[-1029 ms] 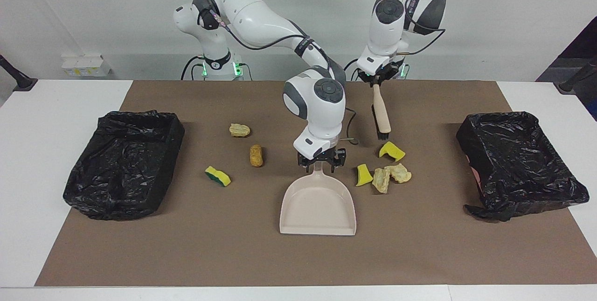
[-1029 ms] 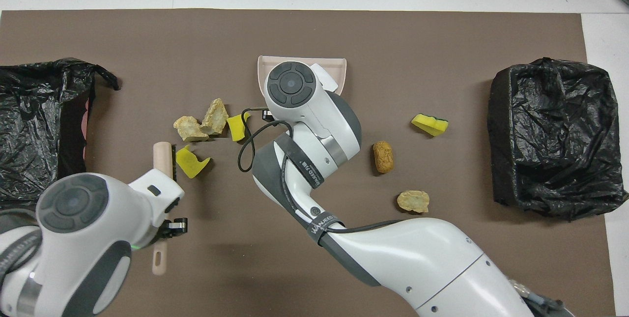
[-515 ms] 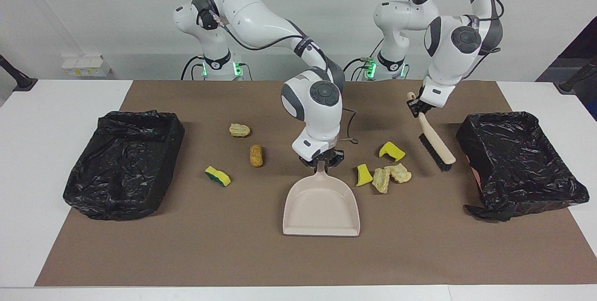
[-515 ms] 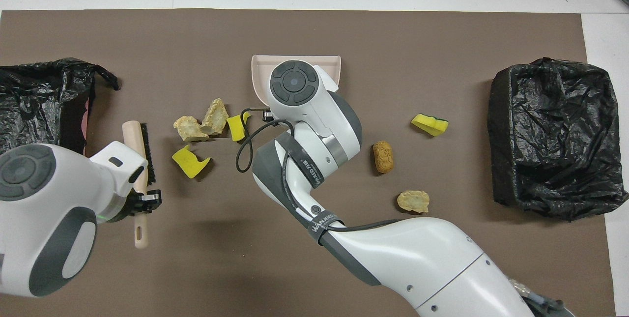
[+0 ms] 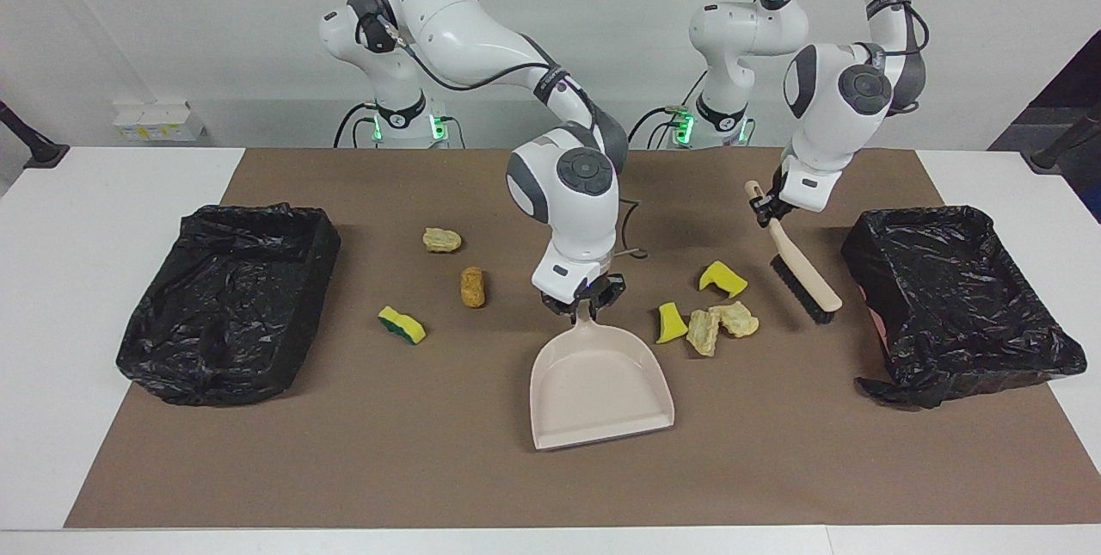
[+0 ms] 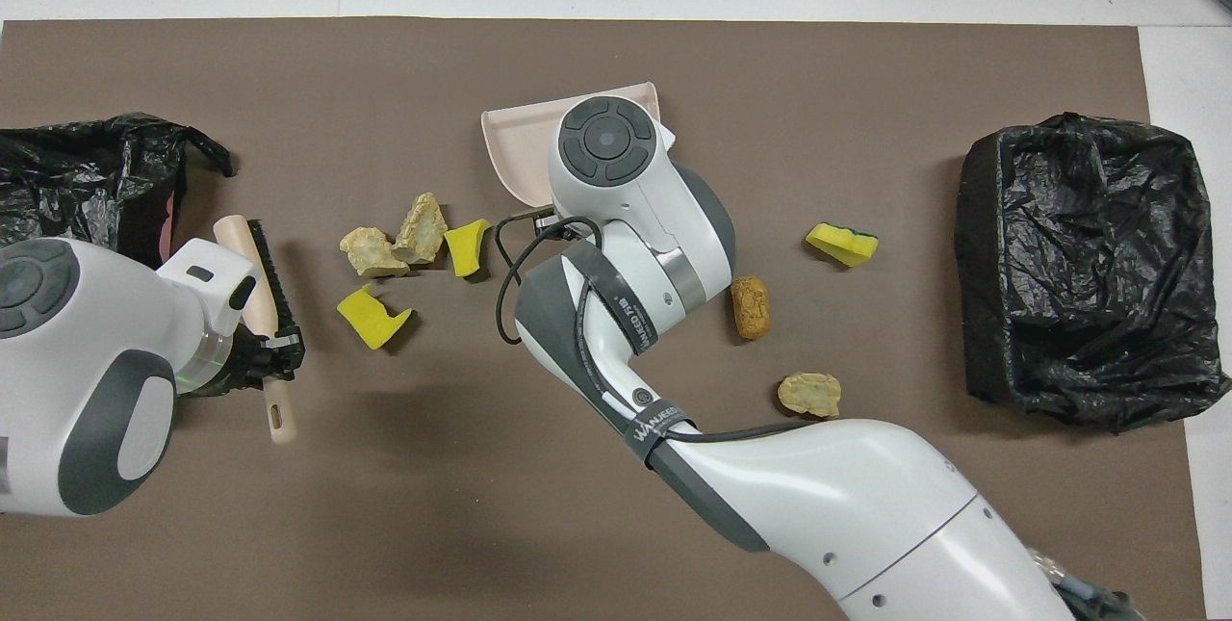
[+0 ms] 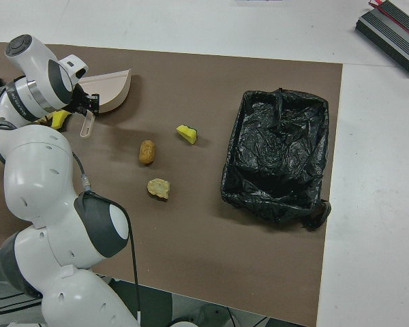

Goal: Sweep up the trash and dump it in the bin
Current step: 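Slide the dustpan toward the trash pile while the left gripper brings the brush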

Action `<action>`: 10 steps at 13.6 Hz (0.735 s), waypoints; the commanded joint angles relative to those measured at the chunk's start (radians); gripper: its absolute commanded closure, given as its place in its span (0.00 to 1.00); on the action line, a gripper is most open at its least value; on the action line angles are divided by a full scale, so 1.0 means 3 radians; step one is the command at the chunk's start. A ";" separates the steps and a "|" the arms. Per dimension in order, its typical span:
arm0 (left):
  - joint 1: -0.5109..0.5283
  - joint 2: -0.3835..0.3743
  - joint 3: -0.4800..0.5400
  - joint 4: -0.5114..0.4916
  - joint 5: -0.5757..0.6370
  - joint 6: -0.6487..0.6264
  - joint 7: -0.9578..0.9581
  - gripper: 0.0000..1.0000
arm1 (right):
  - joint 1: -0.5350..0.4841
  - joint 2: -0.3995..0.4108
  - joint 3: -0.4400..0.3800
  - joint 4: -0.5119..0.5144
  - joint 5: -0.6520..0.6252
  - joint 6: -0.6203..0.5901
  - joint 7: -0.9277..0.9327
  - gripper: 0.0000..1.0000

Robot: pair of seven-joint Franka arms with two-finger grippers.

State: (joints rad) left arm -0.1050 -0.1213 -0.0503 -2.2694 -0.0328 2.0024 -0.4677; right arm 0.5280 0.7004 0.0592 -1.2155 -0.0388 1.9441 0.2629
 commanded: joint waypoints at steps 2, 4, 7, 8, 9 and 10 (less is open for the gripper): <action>0.0007 -0.0010 -0.0011 -0.0028 -0.0065 0.0034 -0.0047 1.00 | -0.0042 -0.0166 0.0017 -0.0218 -0.0080 -0.0078 -0.0538 1.00; 0.0013 -0.0010 -0.0011 -0.0039 -0.0070 0.0034 -0.0052 1.00 | -0.0047 -0.0167 0.0012 -0.0223 -0.0142 -0.0084 -0.0773 1.00; 0.0007 0.0000 -0.0016 -0.0044 -0.0070 0.0090 -0.0011 1.00 | -0.0108 -0.0278 0.0022 -0.0371 -0.0198 -0.0089 -0.1187 1.00; -0.0008 0.0000 -0.0016 -0.0054 -0.0070 0.0090 -0.0026 1.00 | -0.0159 -0.0335 0.0022 -0.0432 -0.0193 -0.0084 -0.1426 1.00; -0.0053 0.0000 -0.0016 -0.0089 -0.0070 0.0095 -0.0021 1.00 | -0.0175 -0.0371 0.0022 -0.0463 -0.0162 -0.0094 -0.1651 1.00; -0.0064 -0.0005 -0.0016 -0.0095 -0.0070 0.0090 -0.0031 1.00 | -0.0190 -0.0437 0.0022 -0.0524 -0.0162 -0.0104 -0.1790 1.00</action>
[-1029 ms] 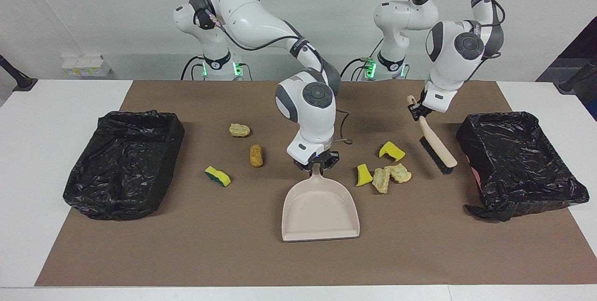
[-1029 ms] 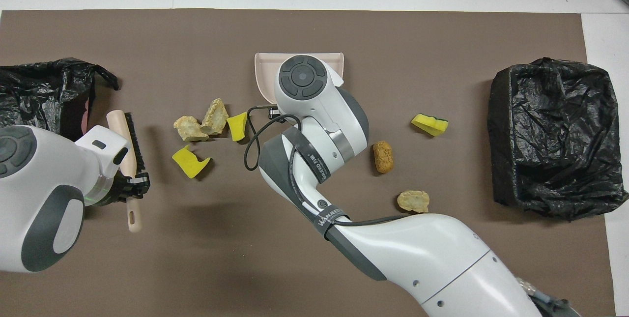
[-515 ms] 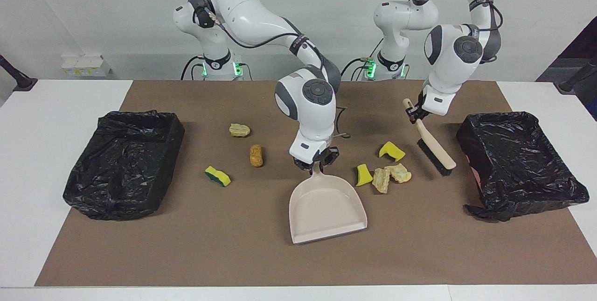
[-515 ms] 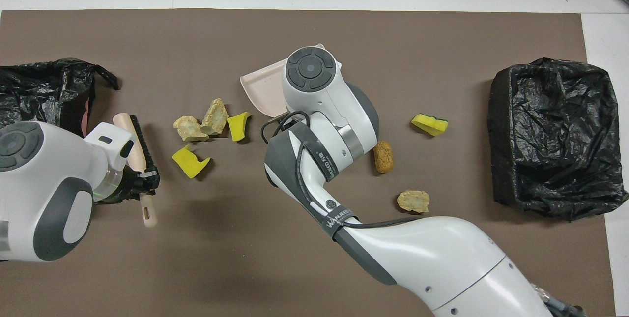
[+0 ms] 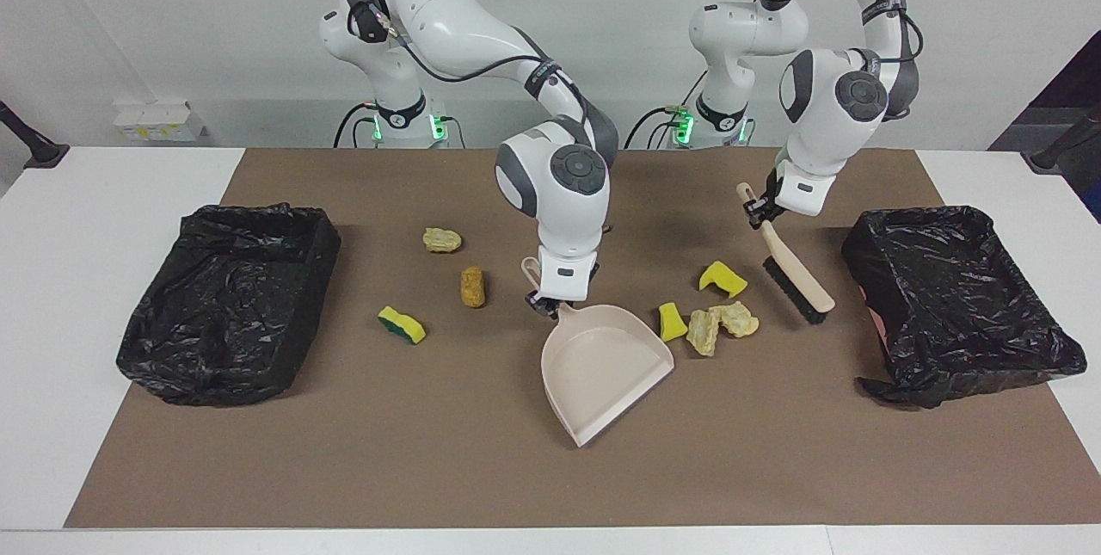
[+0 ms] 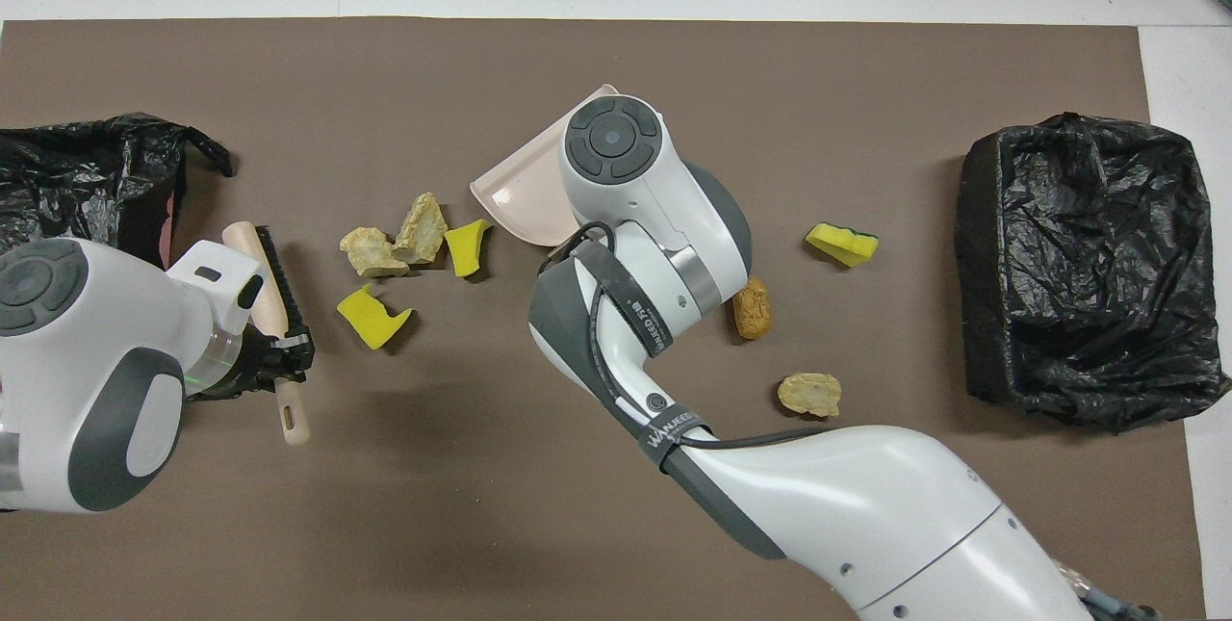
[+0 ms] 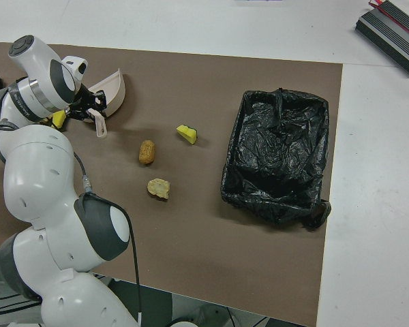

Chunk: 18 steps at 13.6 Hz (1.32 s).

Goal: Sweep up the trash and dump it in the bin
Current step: 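Slide the dustpan toward the trash pile while the left gripper brings the brush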

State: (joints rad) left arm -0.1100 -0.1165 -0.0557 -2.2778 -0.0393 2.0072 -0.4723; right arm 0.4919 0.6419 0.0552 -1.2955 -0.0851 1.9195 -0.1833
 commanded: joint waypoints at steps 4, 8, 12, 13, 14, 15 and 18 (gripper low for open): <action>-0.0119 0.0020 -0.0003 -0.0042 -0.0063 0.0089 0.0020 1.00 | -0.0106 -0.0375 0.0036 -0.0513 -0.0008 -0.0027 -0.0784 1.00; -0.0272 0.0184 -0.0009 -0.0052 -0.0083 0.0257 0.0025 1.00 | -0.0101 -0.0483 0.0036 -0.0738 -0.0043 0.0039 -0.1335 1.00; -0.0390 0.0260 -0.0009 -0.0001 -0.0344 0.0482 0.0056 1.00 | -0.0055 -0.0519 0.0036 -0.0815 -0.0054 0.0182 -0.1760 1.00; -0.0405 0.0337 -0.0019 0.0045 -0.0344 0.0519 0.0056 1.00 | -0.0055 -0.0519 0.0036 -0.0815 -0.0054 0.0183 -0.1797 1.00; -0.0487 0.0428 -0.0019 0.0121 -0.0344 0.0549 0.0056 1.00 | -0.0055 -0.0529 0.0036 -0.0841 -0.0059 0.0183 -0.1828 1.00; -0.0513 0.0475 -0.0019 0.0188 -0.0344 0.0605 0.0076 1.00 | -0.0055 -0.0534 0.0036 -0.0851 -0.0059 0.0188 -0.1879 1.00; -0.0650 0.0552 -0.0029 0.0311 -0.0360 0.0677 0.0290 1.00 | -0.0039 -0.0539 0.0036 -0.0851 -0.0059 0.0188 -0.1910 1.00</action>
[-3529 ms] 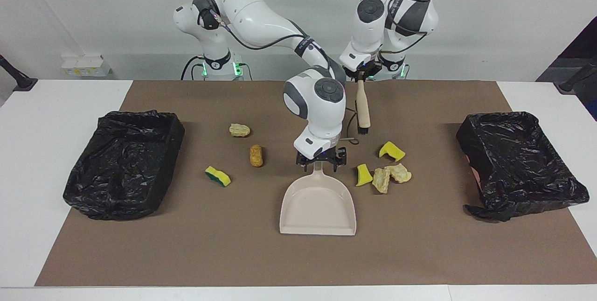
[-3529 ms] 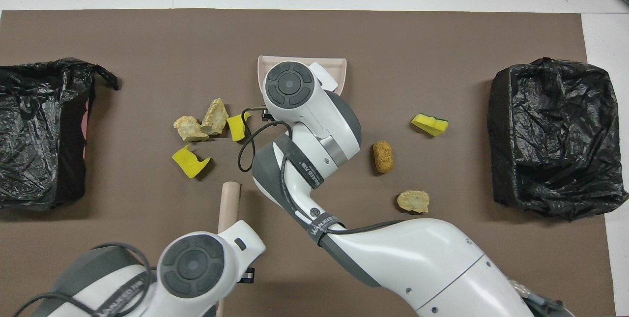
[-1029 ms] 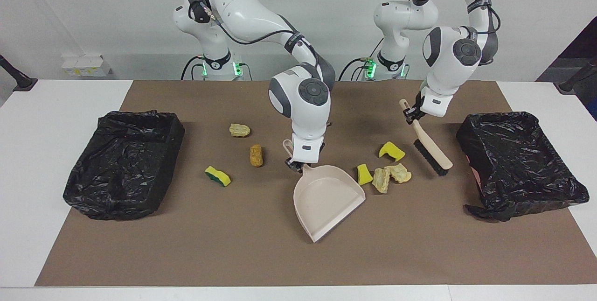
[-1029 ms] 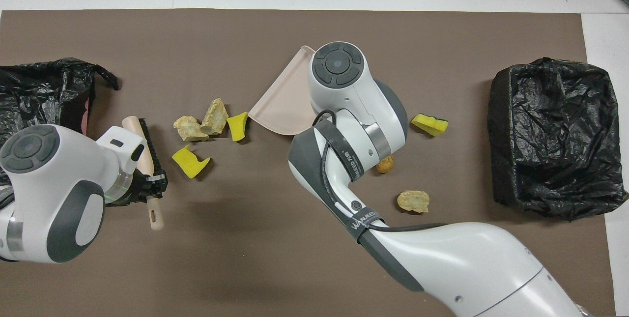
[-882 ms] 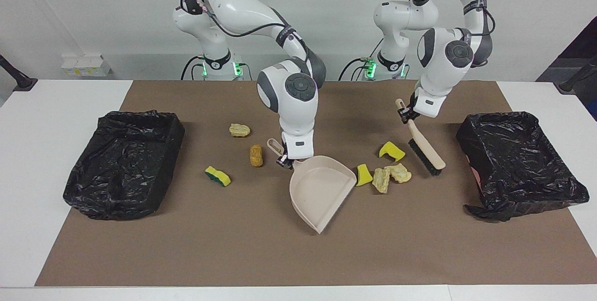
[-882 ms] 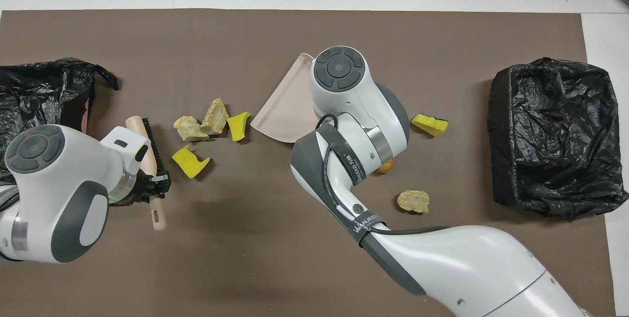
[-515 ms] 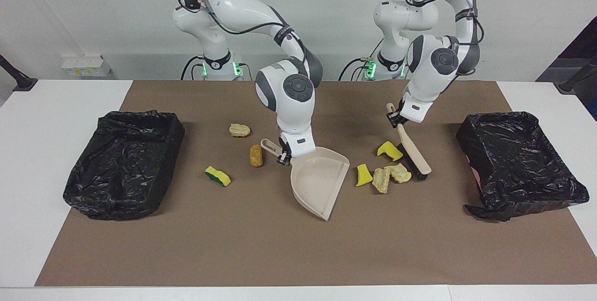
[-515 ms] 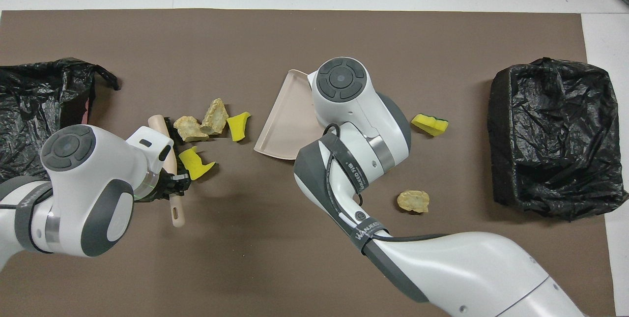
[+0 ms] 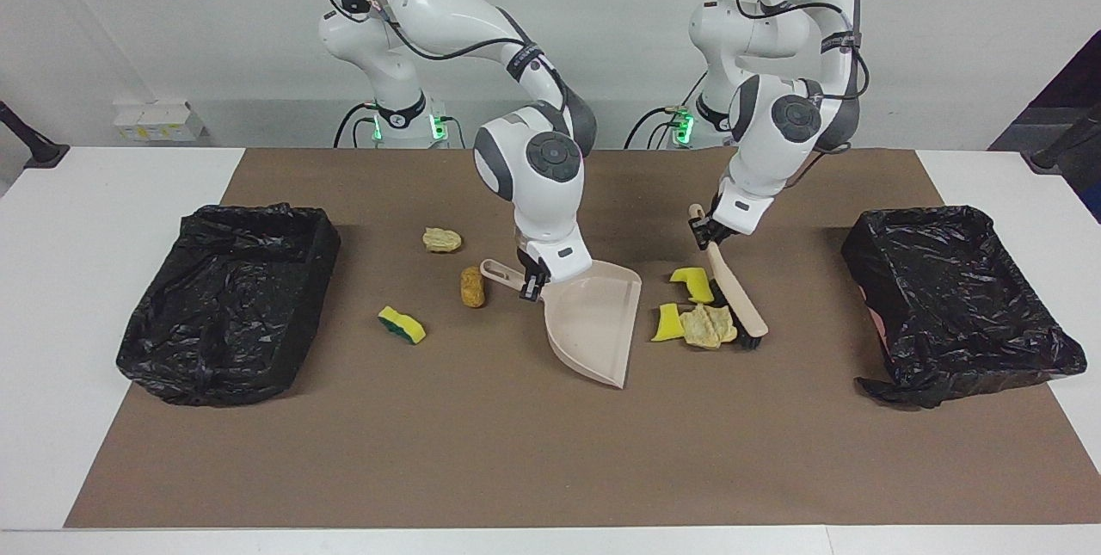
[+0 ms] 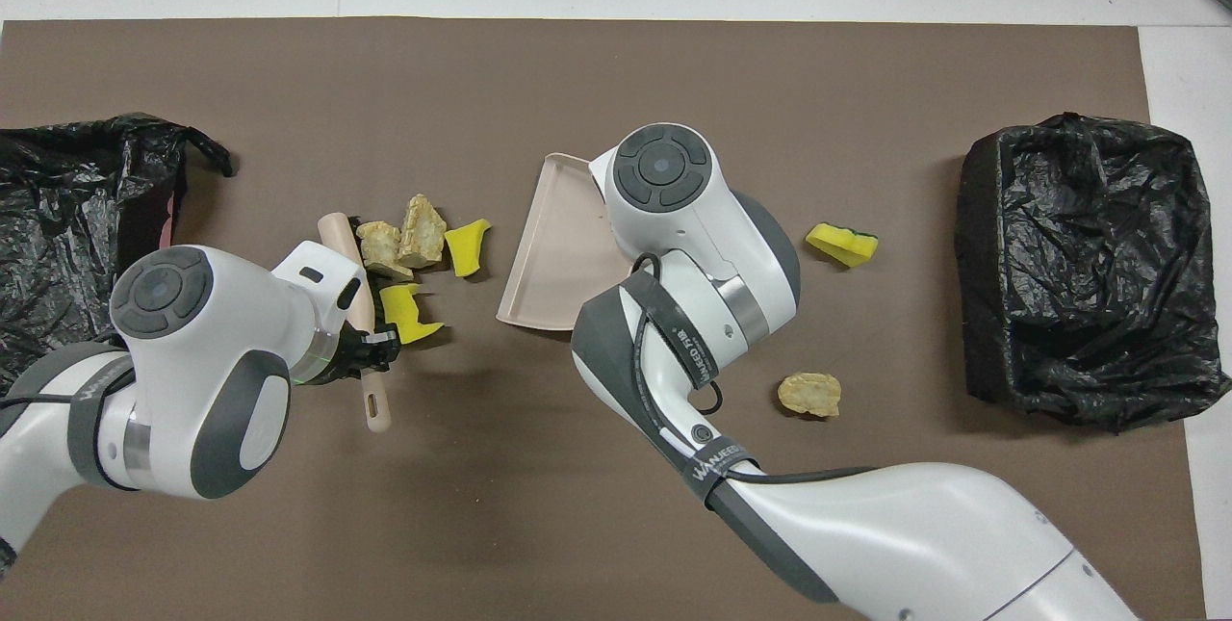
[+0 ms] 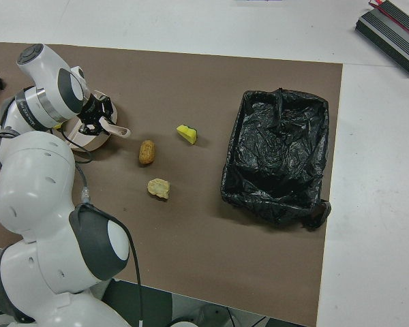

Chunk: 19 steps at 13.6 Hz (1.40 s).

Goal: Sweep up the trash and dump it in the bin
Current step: 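Sweep the trash pile into the dustpan with the brush in the left gripper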

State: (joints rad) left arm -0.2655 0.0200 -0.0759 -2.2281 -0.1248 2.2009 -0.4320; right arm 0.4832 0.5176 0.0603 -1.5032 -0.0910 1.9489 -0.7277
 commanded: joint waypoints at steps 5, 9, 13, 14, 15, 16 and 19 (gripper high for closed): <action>-0.0408 0.0097 0.0033 0.0156 -0.0243 0.0150 0.0437 1.00 | -0.0010 -0.0125 0.0019 -0.0159 -0.0039 0.0100 -0.0105 1.00; -0.0526 0.0082 0.0033 0.0222 -0.0243 0.0078 0.0810 1.00 | -0.0010 -0.0125 0.0019 -0.0159 -0.0039 0.0100 -0.0141 1.00; -0.0434 -0.0036 0.0043 0.0472 -0.0309 -0.0325 0.1118 1.00 | -0.0015 -0.0125 0.0014 -0.0159 -0.0039 0.0095 -0.0141 1.00; -0.0429 -0.0041 0.0074 0.0549 -0.0371 -0.0448 0.1113 1.00 | -0.0015 -0.0125 0.0014 -0.0159 -0.0039 0.0085 -0.0141 1.00; -0.0429 -0.0061 0.0079 0.0610 -0.0371 -0.0530 0.1067 1.00 | -0.0010 -0.0125 0.0014 -0.0159 -0.0039 0.0090 -0.0141 1.00; -0.0409 -0.0102 0.0084 0.0626 -0.0366 -0.0606 0.1031 1.00 | -0.0015 -0.0125 0.0014 -0.0159 -0.0039 0.0090 -0.0141 1.00; -0.0169 -0.0047 0.0105 0.0595 -0.0178 -0.0623 0.0893 1.00 | -0.0020 -0.0120 0.0019 -0.0164 -0.0039 0.0105 -0.0146 1.00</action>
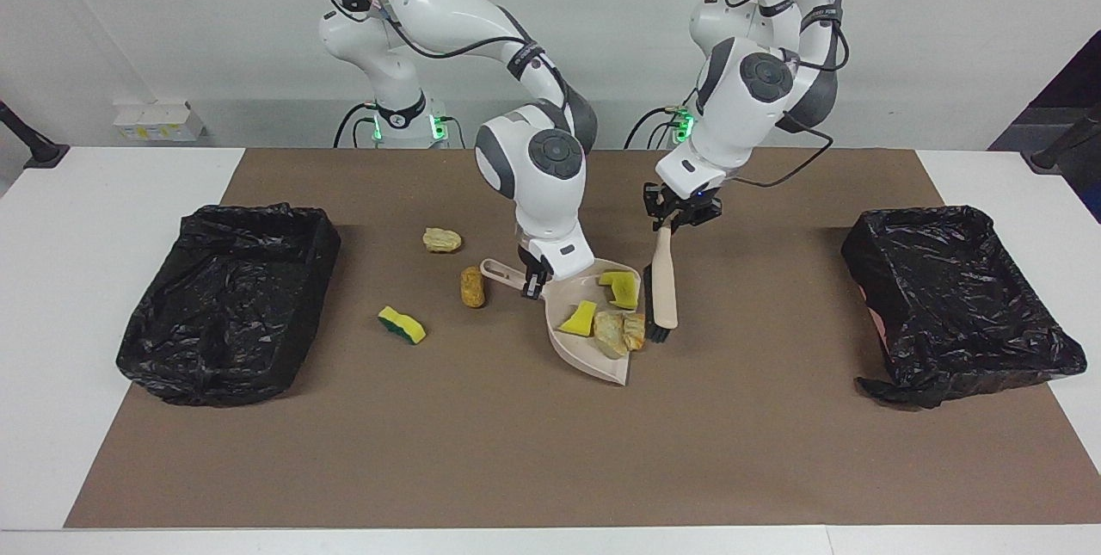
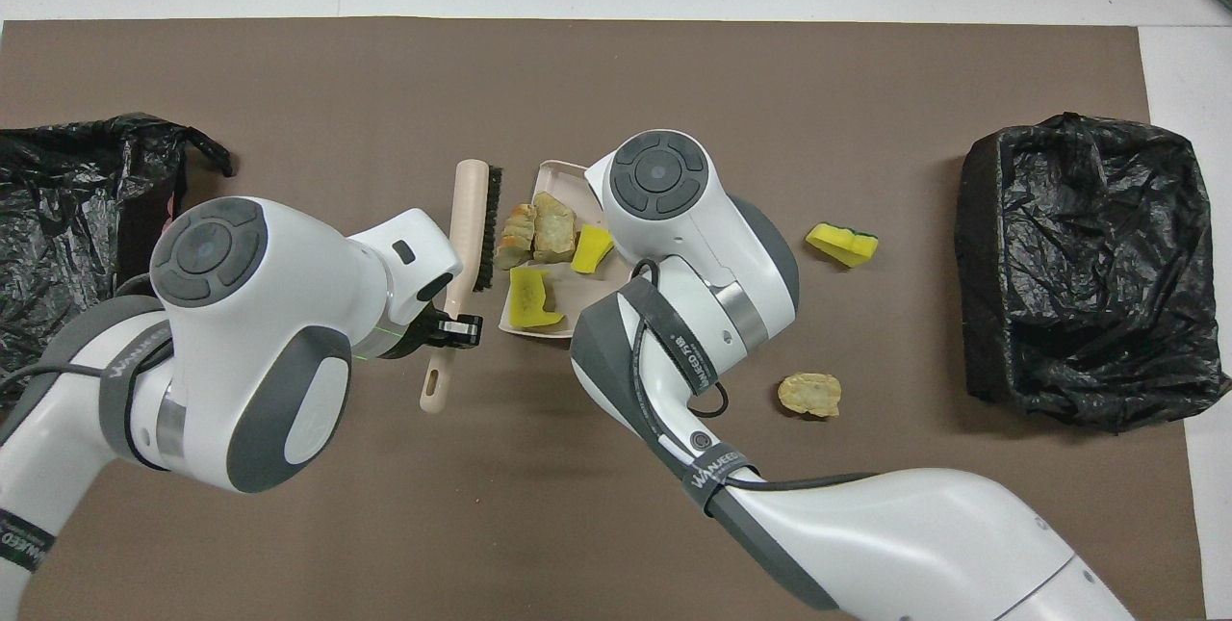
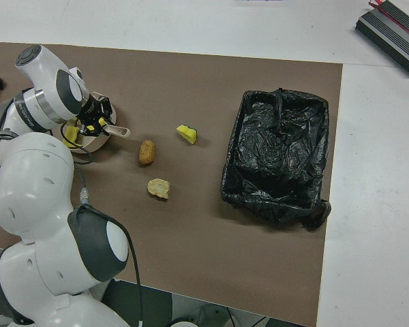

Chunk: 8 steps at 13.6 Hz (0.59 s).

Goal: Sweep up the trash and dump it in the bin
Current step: 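Sweep the trash pile into the dustpan with the brush in the left gripper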

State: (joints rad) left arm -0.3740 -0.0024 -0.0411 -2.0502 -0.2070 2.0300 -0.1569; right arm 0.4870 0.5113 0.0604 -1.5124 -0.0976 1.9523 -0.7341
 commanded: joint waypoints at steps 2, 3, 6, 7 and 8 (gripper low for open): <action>0.0168 0.0222 -0.0021 -0.0023 0.0122 0.0018 -0.0029 1.00 | -0.0033 -0.0104 0.0018 -0.0159 -0.0017 0.0134 -0.0125 1.00; 0.0153 0.0294 -0.0032 -0.0064 0.0122 0.0090 -0.0024 1.00 | -0.0028 -0.0104 0.0018 -0.0164 -0.0017 0.0139 -0.0125 1.00; -0.0077 0.0264 -0.0032 -0.0309 0.0107 0.0340 -0.0029 1.00 | -0.0028 -0.0114 0.0018 -0.0189 -0.0012 0.0140 -0.0125 1.00; -0.0153 0.0259 -0.0037 -0.0309 0.0102 0.0321 -0.0029 1.00 | -0.0033 -0.0129 0.0018 -0.0200 -0.0017 0.0140 -0.0125 1.00; -0.0250 0.0249 -0.0037 -0.0309 0.0092 0.0305 -0.0029 1.00 | -0.0043 -0.0129 0.0018 -0.0205 -0.0017 0.0145 -0.0125 1.00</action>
State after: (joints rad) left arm -0.4002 0.1066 -0.0616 -2.1179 -0.1861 2.1073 -0.1567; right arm 0.4869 0.5074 0.0600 -1.5256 -0.0977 1.9684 -0.7350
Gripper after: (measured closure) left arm 0.744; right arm 0.678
